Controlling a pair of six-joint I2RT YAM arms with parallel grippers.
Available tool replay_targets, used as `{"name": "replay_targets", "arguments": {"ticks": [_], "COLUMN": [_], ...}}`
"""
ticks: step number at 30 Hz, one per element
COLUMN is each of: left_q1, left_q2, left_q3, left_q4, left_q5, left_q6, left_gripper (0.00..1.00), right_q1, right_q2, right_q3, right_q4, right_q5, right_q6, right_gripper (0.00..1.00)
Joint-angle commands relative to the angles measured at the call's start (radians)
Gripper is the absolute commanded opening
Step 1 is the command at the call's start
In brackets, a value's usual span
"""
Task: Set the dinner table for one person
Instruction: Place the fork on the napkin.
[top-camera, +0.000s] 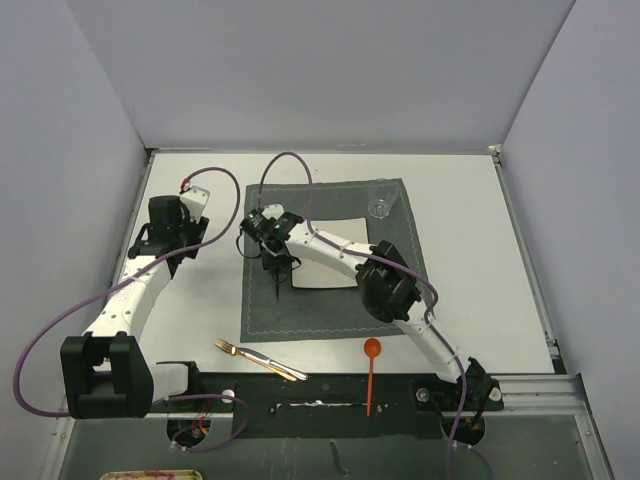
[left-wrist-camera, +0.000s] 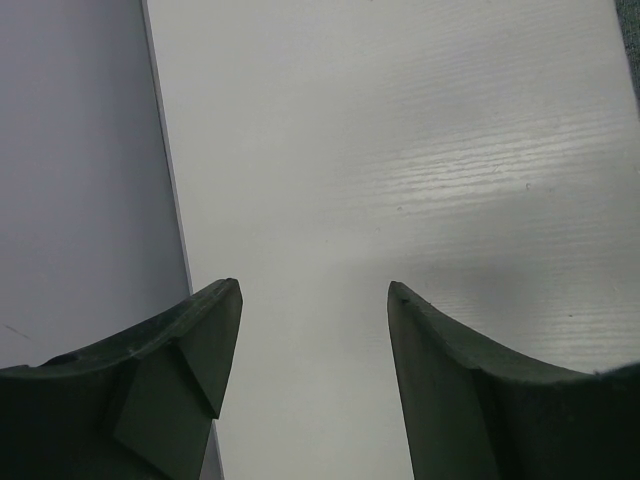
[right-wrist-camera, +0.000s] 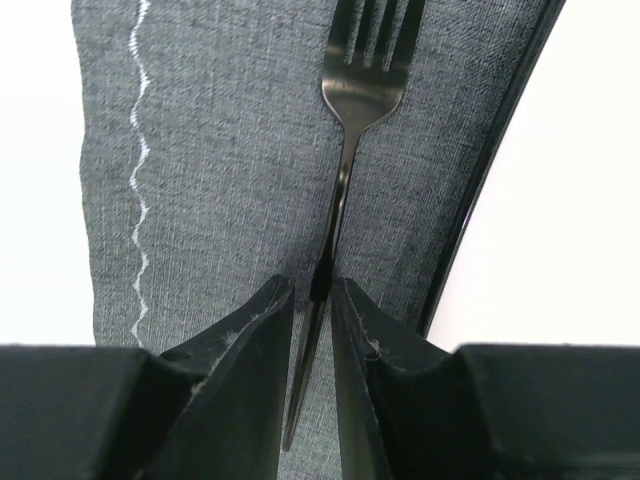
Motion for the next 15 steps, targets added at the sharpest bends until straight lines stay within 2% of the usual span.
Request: {"name": "replay_targets", "arguments": {"ticks": [1, 15], "left_q1": [-0.003, -0.019], "left_q2": [-0.007, -0.033], "left_q3": [0.028, 0.059], "left_q4": [0.022, -0.027], "left_q5": [0.018, 0.007], "left_q6": [0.002, 0.01], "left_gripper": [0.59, 0.61], "right_q1": [0.025, 0.028], "right_q2": [-0.115, -0.196], "right_q3": [0.002, -0.109], "right_q4": [0.035, 0.088], "right_q5": [0.082, 0.083], "right_q6": [-0.027, -0.053], "right_gripper": [0.24, 0.24]}}
